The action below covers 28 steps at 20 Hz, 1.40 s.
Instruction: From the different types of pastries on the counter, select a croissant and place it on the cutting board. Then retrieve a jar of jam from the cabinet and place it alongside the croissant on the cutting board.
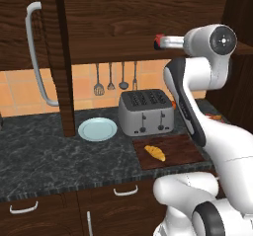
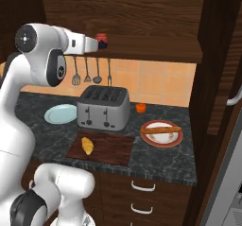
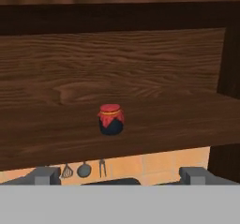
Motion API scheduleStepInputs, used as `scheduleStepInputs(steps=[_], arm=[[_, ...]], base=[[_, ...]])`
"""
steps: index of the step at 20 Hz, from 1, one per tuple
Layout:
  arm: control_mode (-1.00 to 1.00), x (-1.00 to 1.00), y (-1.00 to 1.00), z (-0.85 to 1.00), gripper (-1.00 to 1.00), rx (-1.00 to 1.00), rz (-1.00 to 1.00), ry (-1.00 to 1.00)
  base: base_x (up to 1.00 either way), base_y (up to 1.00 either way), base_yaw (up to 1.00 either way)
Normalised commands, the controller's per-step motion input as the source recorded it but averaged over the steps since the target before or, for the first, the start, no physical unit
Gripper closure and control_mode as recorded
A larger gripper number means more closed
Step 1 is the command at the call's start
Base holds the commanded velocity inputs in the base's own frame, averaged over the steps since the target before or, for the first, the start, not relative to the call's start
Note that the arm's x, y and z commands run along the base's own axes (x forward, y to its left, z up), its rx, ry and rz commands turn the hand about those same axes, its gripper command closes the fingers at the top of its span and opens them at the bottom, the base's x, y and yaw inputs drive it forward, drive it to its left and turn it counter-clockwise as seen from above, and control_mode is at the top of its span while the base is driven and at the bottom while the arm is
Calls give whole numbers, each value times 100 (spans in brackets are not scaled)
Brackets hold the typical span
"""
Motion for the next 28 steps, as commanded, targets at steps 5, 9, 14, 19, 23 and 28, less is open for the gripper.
scheduleStepInputs(steps=[5,9,14,19,23,28], arm=[[-100,0,13,58,-100,-7,4,14],[-100,-1,0,0,-100,0,0,0],[-100,0,1,-25,-100,0,0,0],[-100,35,7,-52,-100,0,2,0],[-100,29,0,-11,-100,0,1,0],[-100,81,0,0,-100,2,0,0]], base=[[0,0,0],[0,0,0],[0,0,0],[0,0,0],[0,0,0],[0,0,0]])
